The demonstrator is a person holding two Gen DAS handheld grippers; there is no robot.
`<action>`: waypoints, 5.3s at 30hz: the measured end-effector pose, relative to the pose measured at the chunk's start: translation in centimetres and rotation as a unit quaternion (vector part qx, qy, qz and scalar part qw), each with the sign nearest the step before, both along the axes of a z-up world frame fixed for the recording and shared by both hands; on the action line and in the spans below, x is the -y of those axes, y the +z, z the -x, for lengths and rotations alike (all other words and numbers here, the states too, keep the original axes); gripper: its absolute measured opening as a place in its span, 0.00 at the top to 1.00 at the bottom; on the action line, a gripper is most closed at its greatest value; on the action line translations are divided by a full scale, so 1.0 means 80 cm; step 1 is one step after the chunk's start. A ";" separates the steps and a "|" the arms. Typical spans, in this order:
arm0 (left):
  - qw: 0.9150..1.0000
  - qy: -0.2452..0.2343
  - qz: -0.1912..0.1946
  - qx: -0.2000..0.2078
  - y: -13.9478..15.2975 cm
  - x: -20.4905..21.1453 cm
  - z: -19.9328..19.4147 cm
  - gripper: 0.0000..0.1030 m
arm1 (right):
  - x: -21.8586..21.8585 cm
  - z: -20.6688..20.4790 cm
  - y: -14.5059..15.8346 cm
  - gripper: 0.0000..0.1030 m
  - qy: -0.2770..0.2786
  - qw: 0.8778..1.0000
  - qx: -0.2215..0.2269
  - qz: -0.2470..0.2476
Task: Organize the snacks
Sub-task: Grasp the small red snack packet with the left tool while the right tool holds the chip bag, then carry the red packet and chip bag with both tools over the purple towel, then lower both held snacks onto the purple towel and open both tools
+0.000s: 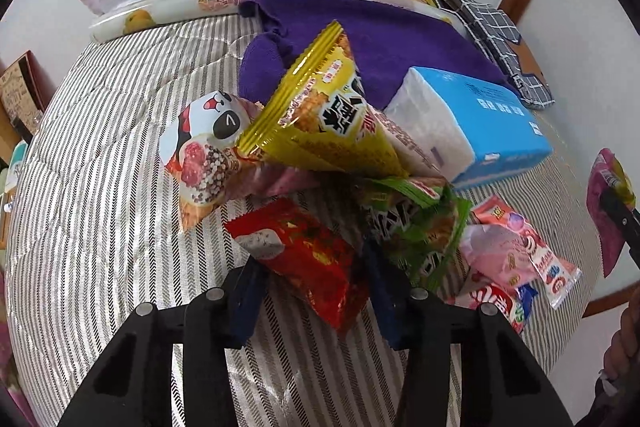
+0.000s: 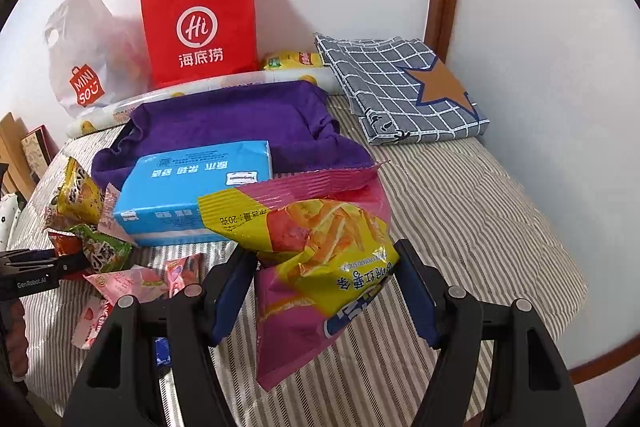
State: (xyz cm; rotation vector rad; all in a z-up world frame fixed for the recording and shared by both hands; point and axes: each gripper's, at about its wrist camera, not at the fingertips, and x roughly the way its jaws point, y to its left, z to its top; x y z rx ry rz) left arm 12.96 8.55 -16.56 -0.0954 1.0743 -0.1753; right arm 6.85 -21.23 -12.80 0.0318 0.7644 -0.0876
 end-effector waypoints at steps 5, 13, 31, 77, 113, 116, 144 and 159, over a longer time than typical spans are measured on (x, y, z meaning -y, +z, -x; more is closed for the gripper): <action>1.000 -0.003 0.002 0.007 0.006 0.002 0.015 0.61 | -0.005 0.017 0.009 0.33 0.000 1.000 0.006 0.009; 1.000 0.009 0.006 0.010 0.013 -0.009 0.041 0.62 | -0.009 0.034 0.022 0.33 0.006 1.000 0.012 0.006; 0.999 0.043 0.012 -0.006 0.000 -0.029 0.061 0.30 | -0.015 0.052 0.027 0.33 0.037 0.999 0.026 -0.001; 0.998 0.062 0.019 -0.008 -0.004 -0.028 0.022 0.60 | -0.024 0.002 0.005 0.33 0.074 0.997 0.004 -0.015; 0.995 -0.020 0.030 0.095 0.162 0.092 -0.042 0.63 | -0.016 -0.080 0.093 0.33 0.111 0.993 0.031 -0.018; 0.994 -0.022 0.024 0.105 0.174 0.098 -0.061 0.62 | -0.013 -0.105 0.100 0.33 0.113 0.993 0.033 -0.019; 0.997 0.024 -0.004 0.073 0.129 0.054 -0.236 0.62 | -0.022 -0.306 0.068 0.33 0.131 0.991 0.017 -0.028; 0.999 0.027 -0.003 0.030 0.071 0.053 -0.309 0.62 | -0.041 -0.381 0.016 0.33 0.168 0.985 -0.018 -0.024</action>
